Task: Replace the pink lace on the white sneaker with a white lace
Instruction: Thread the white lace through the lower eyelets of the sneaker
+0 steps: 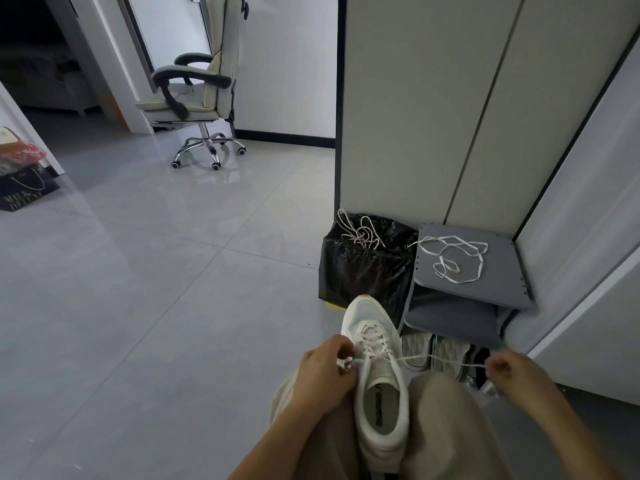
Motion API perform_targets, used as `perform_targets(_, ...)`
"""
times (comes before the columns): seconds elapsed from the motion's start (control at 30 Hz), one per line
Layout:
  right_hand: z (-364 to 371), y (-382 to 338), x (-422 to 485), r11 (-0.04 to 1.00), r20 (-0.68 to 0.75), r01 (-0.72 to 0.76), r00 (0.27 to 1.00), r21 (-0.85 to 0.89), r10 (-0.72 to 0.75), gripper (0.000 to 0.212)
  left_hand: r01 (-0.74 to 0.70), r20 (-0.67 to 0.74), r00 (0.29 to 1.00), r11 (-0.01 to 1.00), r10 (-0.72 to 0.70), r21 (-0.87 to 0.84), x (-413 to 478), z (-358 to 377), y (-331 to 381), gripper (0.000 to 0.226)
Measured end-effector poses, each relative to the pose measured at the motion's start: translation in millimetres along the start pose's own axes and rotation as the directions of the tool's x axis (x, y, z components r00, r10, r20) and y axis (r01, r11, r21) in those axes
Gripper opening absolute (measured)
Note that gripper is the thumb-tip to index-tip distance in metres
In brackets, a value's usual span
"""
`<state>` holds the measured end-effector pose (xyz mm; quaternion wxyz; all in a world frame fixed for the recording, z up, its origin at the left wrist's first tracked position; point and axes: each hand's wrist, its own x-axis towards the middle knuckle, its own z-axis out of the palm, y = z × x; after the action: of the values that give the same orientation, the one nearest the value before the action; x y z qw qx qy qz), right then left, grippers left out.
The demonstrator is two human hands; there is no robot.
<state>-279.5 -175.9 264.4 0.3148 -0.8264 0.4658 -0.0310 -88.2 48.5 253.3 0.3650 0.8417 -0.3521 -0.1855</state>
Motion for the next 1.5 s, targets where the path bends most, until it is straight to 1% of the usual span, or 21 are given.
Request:
perform_targets(0.03,7,-6,0,0.998,0.001,0.055,0.998,-0.014,-0.055,0.011,-0.027,0.017,1.0,0.999,0.027,0.035,1,-1,3,0.014)
perform_targets(0.1,20,-25,-5,0.977,0.022,0.214,0.977,-0.003,-0.214,0.033,-0.06,0.032,0.998,0.997,0.058,0.055,1,-2,7,0.004)
perform_targets(0.13,26,-38,-9,0.954,0.063,0.298,0.952,0.016,-0.299,0.036,-0.069,0.026,0.997,0.997,0.068,0.045,1,-2,6,0.01)
perform_targets(0.2,36,-63,-16,0.914,0.182,0.402,0.897,0.05,-0.404,0.033,-0.045,0.014,0.999,0.999,0.045,-0.029,0,-1,3,0.02)
perform_targets(0.27,47,-77,-17,0.897,0.233,0.44,0.868,0.05,-0.439,0.02,-0.014,0.01,1.0,0.994,0.016,-0.109,0,-2,-1,0.017)
perform_targets(0.3,49,-80,-17,0.899,0.237,0.437,0.87,0.041,-0.433,0.013,-0.004,0.017,1.0,0.991,0.006,-0.134,-1,-3,-1,0.015)
perform_targets(0.43,43,-78,-15,0.909,0.25,0.413,0.875,0.064,-0.415,0.018,0.006,0.018,1.0,0.972,-0.002,-0.236,-2,-8,-3,0.018)
perform_targets(0.53,29,-75,-16,0.915,0.265,0.385,0.876,0.121,-0.403,0.012,0.016,0.01,1.0,0.948,-0.013,-0.317,-5,-11,-2,0.018)
perform_targets(0.6,22,-72,-17,0.918,0.28,0.372,0.875,0.134,-0.395,0.007,0.014,0.021,1.0,0.944,-0.008,-0.329,-8,-12,-2,0.019)
perform_targets(0.67,21,-71,-19,0.921,0.308,0.361,0.868,0.148,-0.39,0.007,0.005,0.049,0.999,0.956,0.009,-0.293,-10,-11,-2,0.02)
perform_targets(0.77,25,-77,-21,0.93,0.335,0.339,0.868,0.141,-0.367,0.008,-0.033,0.091,0.995,0.989,0.046,-0.143,-8,-8,2,0.007)
perform_targets(0.83,30,-84,-23,0.937,0.34,0.331,0.873,0.11,-0.349,0.017,-0.061,0.07,0.995,0.996,0.065,-0.063,-6,-8,7,0.005)
perform_targets(0.9,33,-91,-26,0.933,0.348,0.357,0.871,0.039,-0.347,0.026,-0.066,0.049,0.996,0.997,0.068,-0.03,-9,-10,13,0.003)
perform_targets(0.97,33,-94,-29,0.913,0.342,0.407,0.855,0.02,-0.389,0.022,-0.098,0.02,0.995,0.995,0.097,0.017,-19,-11,13,0.003)
perform_targets(1.07,30,-89,-38,0.888,0.36,0.445,0.815,0.114,-0.455,0.018,-0.212,-0.087,0.97,0.965,0.228,0.157,-41,-12,7,0.008)
perform_targets(1.13,29,-84,-46,0.875,0.37,0.452,0.794,0.172,-0.483,0.02,-0.294,-0.111,0.94,0.932,0.322,0.213,-51,-13,4,0.01)
perform_targets(1.17,30,-82,-49,0.869,0.366,0.461,0.789,0.18,-0.494,0.02,-0.31,-0.109,0.935,0.926,0.339,0.216,-52,-13,4,0.011)
perform_targets(1.23,30,-80,-51,0.86,0.353,0.48,0.785,0.172,-0.509,0.022,-0.305,-0.116,0.936,0.93,0.333,0.205,-52,-13,7,0.014)
perform_targets(1.3,30,-79,-51,0.86,0.338,0.486,0.792,0.155,-0.509,0.022,-0.266,-0.143,0.946,0.949,0.29,0.168,-50,-9,6,0.017)
perform_targets(1.43,33,-80,-50,0.878,0.343,0.446,0.809,0.172,-0.478,0.022,-0.185,-0.145,0.968,0.973,0.205,0.135,-48,-5,4,0.008)
perform_targets(1.5,33,-82,-46,0.894,0.342,0.414,0.826,0.17,-0.447,0.024,-0.18,-0.102,0.975,0.972,0.197,0.152,-45,-4,8,0.022)
